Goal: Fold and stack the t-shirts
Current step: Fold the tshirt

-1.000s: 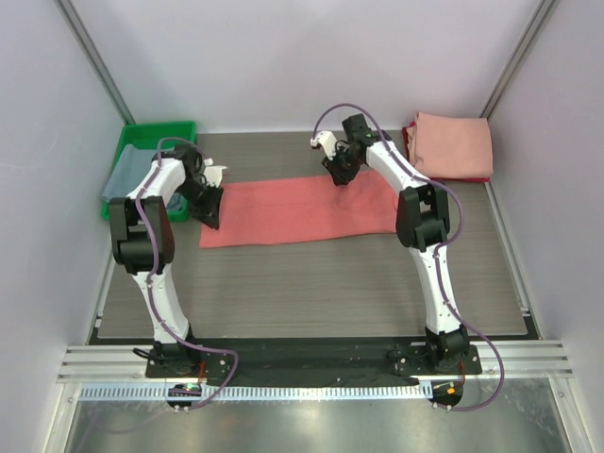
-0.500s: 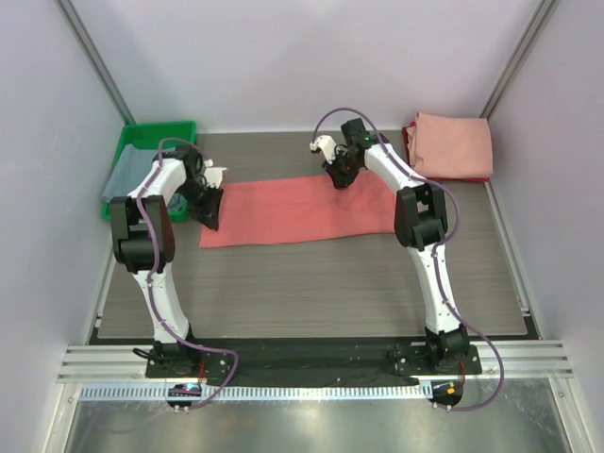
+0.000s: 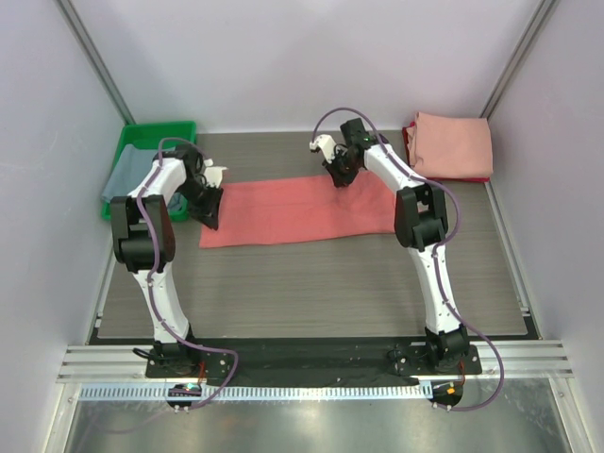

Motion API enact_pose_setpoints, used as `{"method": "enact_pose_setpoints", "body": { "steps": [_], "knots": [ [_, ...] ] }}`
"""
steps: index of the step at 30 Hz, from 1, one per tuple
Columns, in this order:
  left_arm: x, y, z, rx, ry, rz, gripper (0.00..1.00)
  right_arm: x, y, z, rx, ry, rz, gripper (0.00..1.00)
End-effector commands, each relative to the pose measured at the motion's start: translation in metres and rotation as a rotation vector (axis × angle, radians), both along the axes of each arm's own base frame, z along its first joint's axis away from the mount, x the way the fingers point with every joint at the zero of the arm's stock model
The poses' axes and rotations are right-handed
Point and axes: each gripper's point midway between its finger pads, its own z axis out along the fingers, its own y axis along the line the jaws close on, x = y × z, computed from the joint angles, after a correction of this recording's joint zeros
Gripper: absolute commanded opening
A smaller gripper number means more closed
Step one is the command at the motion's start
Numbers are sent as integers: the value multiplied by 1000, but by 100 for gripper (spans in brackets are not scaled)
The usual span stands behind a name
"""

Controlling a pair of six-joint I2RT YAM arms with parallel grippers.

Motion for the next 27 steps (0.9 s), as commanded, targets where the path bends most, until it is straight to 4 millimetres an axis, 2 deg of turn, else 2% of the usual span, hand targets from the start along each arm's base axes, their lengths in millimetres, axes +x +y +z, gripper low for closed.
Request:
{"method": "enact_pose_setpoints", "body": {
  "steps": [1,3,6,11,13,16,19,20,21,22,23,24,25,27],
  "knots": [
    [8,-3,5,-6,-17,2,23,6,13,71,50,-144,13,5],
    [9,-3,4,-10,-16,1,23,1,18,83,58,-165,38,5],
    [10,-4,3,-16,-14,2,23,-7,27,84,57,-164,68,5],
    [13,-6,5,-21,-18,3,23,-5,33,69,52,-150,71,7],
    [12,-6,5,-19,-19,3,23,1,32,64,45,-154,46,21],
    [12,-6,8,-24,-26,4,24,12,33,65,49,-173,8,31],
    [13,-12,31,-57,-86,-21,26,18,36,93,97,-220,-31,35],
    [10,-14,48,-73,-126,-47,28,16,36,102,113,-228,-38,36],
    [6,-16,55,-87,-153,-118,30,13,37,125,138,-259,-41,37],
    [-6,-17,60,-99,-137,-150,34,12,38,140,161,-287,-40,37],
    [-13,-18,64,-102,-143,-189,36,5,36,138,169,-266,-54,38],
    [-23,-16,66,-99,-144,-233,38,0,36,144,183,-269,-51,39],
    [-36,-13,65,-93,-119,-302,39,-6,35,165,201,-294,-50,39],
    [-49,-7,55,-74,-67,-368,40,-15,30,162,196,-276,-60,40]
  ]
}}
